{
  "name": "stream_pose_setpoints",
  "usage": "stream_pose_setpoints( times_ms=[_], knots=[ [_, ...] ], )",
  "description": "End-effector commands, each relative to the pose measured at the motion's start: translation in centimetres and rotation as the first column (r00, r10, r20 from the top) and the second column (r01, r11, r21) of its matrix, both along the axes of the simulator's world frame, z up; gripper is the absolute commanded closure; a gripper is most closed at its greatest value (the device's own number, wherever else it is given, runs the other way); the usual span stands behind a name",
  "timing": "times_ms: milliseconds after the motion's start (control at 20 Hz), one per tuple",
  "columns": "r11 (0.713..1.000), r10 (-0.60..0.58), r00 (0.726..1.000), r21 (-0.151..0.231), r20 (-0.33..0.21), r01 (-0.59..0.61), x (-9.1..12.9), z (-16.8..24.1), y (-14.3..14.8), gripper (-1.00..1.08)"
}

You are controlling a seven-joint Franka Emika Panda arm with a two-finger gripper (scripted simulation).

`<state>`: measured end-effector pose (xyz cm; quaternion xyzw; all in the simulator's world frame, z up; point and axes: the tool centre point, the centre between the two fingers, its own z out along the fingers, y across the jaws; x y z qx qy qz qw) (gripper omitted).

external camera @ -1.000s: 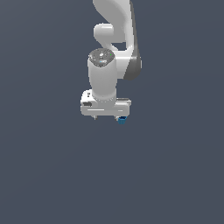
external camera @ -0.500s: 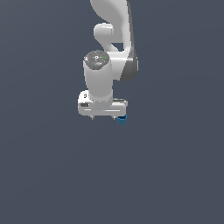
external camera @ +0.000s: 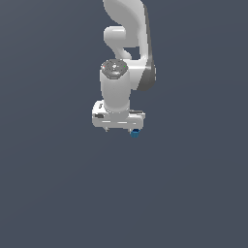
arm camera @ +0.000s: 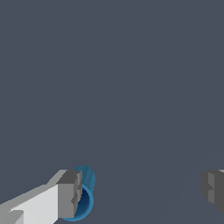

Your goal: Pick up the object and move it to a goal position.

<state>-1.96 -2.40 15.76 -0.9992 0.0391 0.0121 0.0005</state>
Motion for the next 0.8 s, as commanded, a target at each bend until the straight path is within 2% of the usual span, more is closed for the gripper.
stream_pose_setpoints(
  times_ms=[0, 750],
  knots=[
    [1.0, -0.021, 1.0, -0.001, 0.002, 0.021, -0.5, -0.6, 0.8, -0.92],
    [0.977, -0.212, 0.977, -0.003, 0.02, 0.212, -6.2, -5.6, 7.0, -0.92]
  ],
)
